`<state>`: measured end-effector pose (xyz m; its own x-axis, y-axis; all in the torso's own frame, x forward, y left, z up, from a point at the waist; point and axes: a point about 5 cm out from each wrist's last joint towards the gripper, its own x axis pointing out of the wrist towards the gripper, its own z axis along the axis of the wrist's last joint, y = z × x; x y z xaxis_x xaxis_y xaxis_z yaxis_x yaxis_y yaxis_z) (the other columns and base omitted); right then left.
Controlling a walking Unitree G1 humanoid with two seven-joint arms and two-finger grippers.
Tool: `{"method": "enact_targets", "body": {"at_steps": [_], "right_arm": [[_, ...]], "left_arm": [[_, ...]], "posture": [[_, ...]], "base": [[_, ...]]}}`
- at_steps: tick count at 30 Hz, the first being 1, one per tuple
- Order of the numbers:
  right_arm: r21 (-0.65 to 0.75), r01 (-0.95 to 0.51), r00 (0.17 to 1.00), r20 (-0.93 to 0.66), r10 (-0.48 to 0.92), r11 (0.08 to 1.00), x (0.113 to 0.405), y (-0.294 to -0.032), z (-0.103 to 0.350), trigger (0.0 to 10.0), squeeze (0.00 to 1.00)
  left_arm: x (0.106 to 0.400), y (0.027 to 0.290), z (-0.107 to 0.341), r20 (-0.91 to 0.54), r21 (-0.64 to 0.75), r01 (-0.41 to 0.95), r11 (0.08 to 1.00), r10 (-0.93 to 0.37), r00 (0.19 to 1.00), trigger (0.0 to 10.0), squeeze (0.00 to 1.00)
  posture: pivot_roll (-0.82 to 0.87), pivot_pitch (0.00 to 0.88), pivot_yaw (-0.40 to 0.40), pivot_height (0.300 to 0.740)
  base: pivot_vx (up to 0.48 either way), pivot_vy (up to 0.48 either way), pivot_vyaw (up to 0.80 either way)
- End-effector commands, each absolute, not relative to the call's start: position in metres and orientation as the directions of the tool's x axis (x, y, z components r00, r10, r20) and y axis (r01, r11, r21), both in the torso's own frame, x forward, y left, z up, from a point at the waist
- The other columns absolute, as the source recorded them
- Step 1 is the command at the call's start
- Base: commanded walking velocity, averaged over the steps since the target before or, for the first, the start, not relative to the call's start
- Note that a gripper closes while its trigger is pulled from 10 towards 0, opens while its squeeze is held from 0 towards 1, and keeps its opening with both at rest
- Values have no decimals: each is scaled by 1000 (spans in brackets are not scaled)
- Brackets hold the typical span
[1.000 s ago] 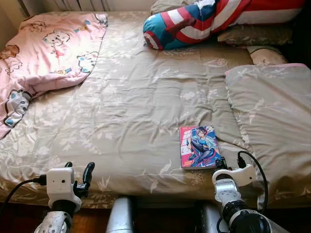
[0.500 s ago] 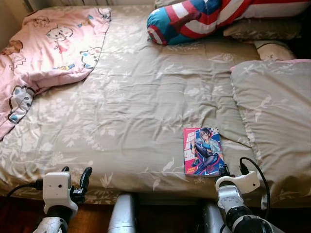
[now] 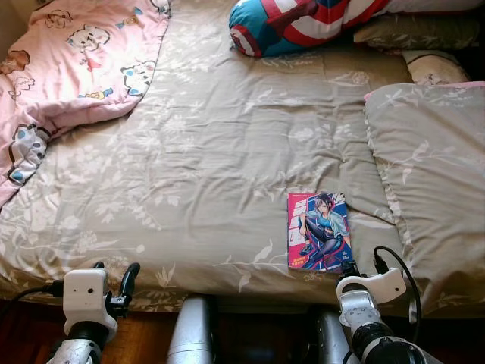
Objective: Clean up the room
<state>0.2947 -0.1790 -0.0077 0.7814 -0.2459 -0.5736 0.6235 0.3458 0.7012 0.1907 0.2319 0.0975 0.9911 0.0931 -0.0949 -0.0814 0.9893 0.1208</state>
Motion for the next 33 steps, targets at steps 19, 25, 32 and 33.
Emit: {"method": "enact_targets", "body": {"at_steps": [19,25,32,33], "right_arm": [[694,612,791,-545,-279,379,286,-187,-13,10000,0],[683,592,804,-536,-258,427,286,-180,-13,10000,0],[633,496,862,-441,-250,594,298,-180,1,10000,0],[613,457,882,-404,-241,644,301,-180,5,10000,0]], "left_arm": [[215,222,90,-67,96,-80,992,87,994,10000,0],[220,220,90,-46,89,-87,992,92,995,10000,0],[222,220,87,-39,78,-101,992,105,994,10000,0],[223,219,86,-38,69,-104,992,106,994,10000,0]], "posture": [[230,158,-11,608],[228,150,-28,608],[189,142,-52,608],[184,141,-56,608]], "base": [[0,0,0],[0,0,0],[0,0,0],[0,0,0]]}}
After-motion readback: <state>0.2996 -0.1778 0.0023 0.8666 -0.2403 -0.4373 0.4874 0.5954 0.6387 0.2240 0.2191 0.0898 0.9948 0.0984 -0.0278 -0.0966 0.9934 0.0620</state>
